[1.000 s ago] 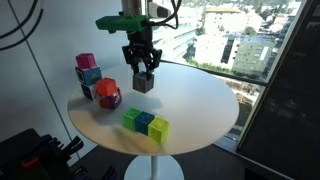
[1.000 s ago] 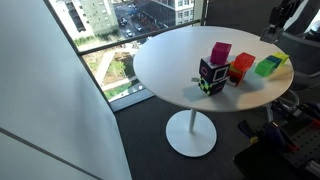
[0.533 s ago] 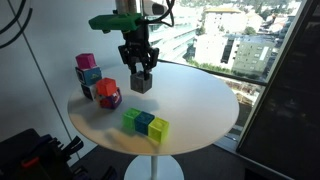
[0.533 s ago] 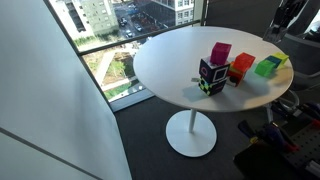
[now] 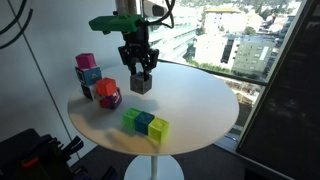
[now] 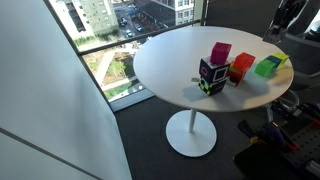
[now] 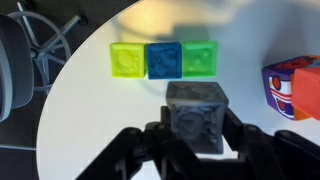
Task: Lift the gray dice and put it on top of the green dice
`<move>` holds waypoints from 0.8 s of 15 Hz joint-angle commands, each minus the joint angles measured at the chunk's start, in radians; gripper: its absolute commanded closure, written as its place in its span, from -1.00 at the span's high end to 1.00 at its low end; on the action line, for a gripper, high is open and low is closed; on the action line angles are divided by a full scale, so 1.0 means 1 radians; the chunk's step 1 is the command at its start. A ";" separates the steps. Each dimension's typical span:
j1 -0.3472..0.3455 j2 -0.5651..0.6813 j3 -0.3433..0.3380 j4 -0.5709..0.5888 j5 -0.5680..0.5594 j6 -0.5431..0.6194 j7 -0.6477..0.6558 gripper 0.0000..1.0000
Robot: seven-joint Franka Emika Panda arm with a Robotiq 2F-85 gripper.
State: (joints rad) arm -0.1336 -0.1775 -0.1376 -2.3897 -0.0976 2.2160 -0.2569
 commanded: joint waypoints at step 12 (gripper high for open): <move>0.027 0.005 0.017 -0.044 -0.027 0.009 0.007 -0.45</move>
State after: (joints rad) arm -0.1109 -0.1585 -0.1260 -2.4136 -0.0976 2.2159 -0.2569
